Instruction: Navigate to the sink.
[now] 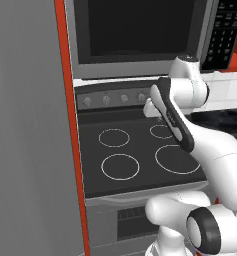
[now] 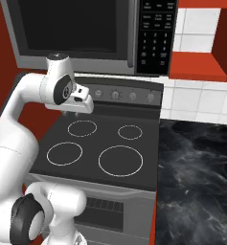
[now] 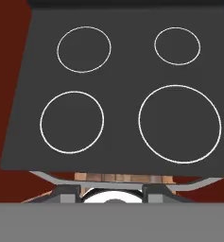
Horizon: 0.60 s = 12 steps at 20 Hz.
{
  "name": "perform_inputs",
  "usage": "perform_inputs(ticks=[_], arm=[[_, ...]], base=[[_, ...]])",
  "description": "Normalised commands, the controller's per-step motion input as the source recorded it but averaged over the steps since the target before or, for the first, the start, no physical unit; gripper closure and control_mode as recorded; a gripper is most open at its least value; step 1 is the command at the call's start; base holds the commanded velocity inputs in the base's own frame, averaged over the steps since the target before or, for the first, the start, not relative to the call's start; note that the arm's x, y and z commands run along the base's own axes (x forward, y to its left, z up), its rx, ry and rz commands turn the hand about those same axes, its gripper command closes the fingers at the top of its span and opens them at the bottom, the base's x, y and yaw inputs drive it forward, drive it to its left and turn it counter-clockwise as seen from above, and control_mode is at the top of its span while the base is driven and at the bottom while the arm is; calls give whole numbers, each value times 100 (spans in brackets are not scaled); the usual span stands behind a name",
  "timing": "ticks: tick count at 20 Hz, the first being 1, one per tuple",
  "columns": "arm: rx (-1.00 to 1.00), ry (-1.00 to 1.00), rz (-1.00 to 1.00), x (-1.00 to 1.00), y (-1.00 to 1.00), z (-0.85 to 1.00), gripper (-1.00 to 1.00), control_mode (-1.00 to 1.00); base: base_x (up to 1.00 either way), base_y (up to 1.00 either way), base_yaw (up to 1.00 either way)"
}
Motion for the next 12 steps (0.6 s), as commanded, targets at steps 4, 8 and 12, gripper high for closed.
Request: perform_inputs(ticks=[4, 8, 12], arm=[[0, -3, 0, -34, -2, -1, -100, -100], [0, -2, -1, -93, -24, -18, -100, -100], [0, 0, -1, -97, -26, -47, -100, -100]], base=[[0, 0, 0], [0, 0, 0], [0, 0, 0]])
